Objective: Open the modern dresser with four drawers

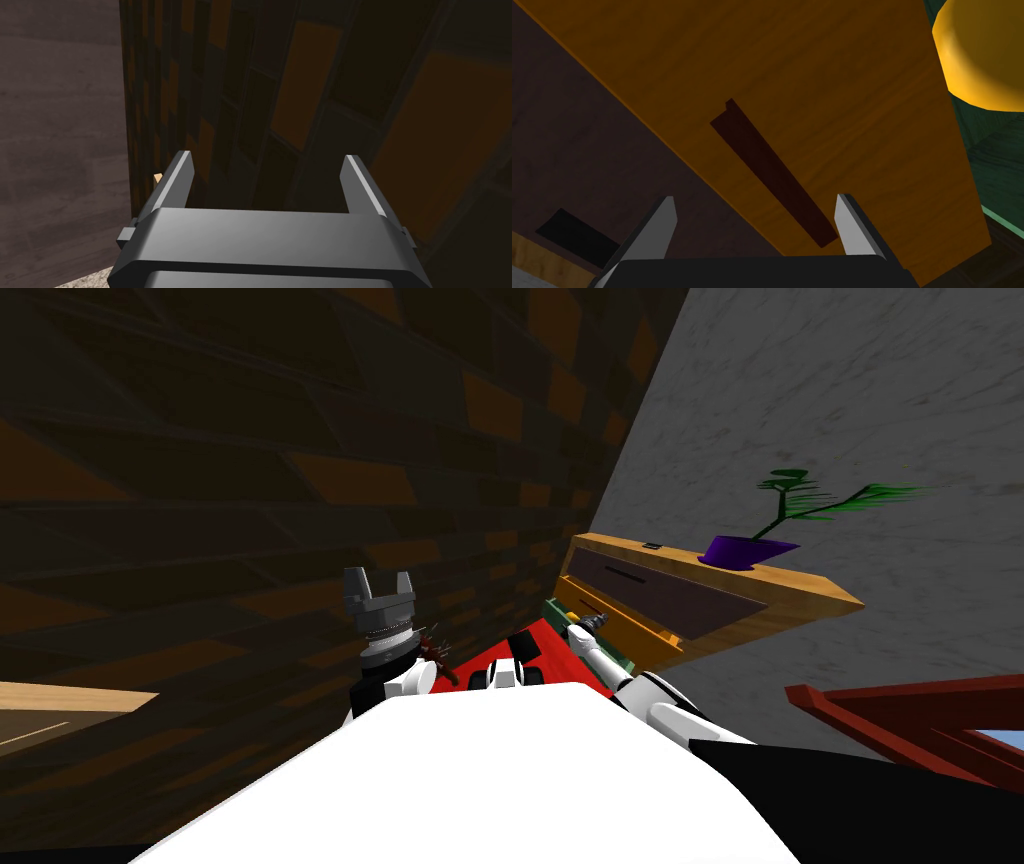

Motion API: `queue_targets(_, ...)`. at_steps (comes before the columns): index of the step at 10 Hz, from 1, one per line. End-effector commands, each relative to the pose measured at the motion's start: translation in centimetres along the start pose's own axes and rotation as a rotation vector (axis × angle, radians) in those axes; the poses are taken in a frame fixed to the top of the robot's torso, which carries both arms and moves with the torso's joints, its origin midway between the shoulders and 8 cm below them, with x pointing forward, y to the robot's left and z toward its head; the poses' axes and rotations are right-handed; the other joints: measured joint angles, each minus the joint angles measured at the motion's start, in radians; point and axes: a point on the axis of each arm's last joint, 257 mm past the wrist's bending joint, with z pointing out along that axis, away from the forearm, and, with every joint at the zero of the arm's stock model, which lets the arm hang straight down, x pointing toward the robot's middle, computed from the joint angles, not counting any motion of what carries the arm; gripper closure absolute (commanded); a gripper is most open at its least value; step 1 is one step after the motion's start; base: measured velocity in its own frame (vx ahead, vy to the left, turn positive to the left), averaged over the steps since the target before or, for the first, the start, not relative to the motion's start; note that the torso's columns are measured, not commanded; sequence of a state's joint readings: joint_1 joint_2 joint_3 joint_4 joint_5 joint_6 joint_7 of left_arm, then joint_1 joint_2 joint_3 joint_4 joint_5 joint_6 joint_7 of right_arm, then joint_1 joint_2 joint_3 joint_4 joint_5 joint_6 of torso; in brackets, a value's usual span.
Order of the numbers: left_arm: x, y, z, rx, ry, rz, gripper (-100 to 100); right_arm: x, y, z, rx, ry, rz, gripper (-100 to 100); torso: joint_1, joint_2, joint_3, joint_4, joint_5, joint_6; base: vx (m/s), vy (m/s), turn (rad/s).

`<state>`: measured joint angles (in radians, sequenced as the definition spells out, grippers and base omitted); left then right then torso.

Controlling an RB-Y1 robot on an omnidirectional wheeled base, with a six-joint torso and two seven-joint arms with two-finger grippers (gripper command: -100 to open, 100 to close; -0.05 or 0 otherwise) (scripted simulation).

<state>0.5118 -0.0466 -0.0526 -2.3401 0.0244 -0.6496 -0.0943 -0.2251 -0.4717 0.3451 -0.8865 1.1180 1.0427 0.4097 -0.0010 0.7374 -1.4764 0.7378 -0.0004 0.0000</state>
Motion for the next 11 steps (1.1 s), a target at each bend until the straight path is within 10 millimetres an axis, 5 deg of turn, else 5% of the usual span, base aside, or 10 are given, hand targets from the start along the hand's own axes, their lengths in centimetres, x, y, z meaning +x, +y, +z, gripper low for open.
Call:
queue_targets(1, 0.0, 0.0, 0.0, 0.000, 0.000, 0.000, 0, 0.1, -0.1, 0.2, -0.003, 0.000, 0.001, -100, 0.002, 0.001, 0.001, 0.000, 0.001, 0.000, 0.018, -0.090, 0.004)
queue_targets(3, 0.0, 0.0, 0.0, 0.000, 0.000, 0.000, 0, 0.4, 0.0, 0.2, -0.005, 0.003, 0.002, -100, 0.004, 0.000, 0.000, 0.000, 0.002, 0.000, 0.047, -0.087, 0.010)
queue_targets(4, 0.0, 0.0, 0.0, 0.000, 0.000, 0.000, 0, 0.4, -0.1, 0.3, -0.005, 0.003, 0.003, 100, 0.004, 0.001, 0.000, 0.000, 0.001, 0.000, 0.005, -0.011, 0.000)
queue_targets(9, 0.0, 0.0, 0.0, 0.000, 0.000, -0.001, 0, -0.7, 0.4, -0.1, -0.010, -0.002, 0.006, 100, 0.003, 0.001, 0.000, 0.000, 0.000, 0.000, -0.091, 0.150, -0.012)
queue_targets(10, 0.0, 0.0, 0.0, 0.000, -0.001, -0.001, 0, -1.7, -0.4, 0.9, -0.012, -0.003, 0.005, -100, 0.002, 0.001, 0.001, 0.000, 0.001, 0.000, -0.087, 0.128, -0.040)
queue_targets(11, 0.0, 0.0, 0.0, 0.000, 0.000, -0.001, 0, -2.2, -0.7, 1.4, -0.013, -0.004, 0.004, -100, -0.003, -0.001, 0.000, 0.000, 0.000, 0.000, -0.044, 0.043, -0.021)
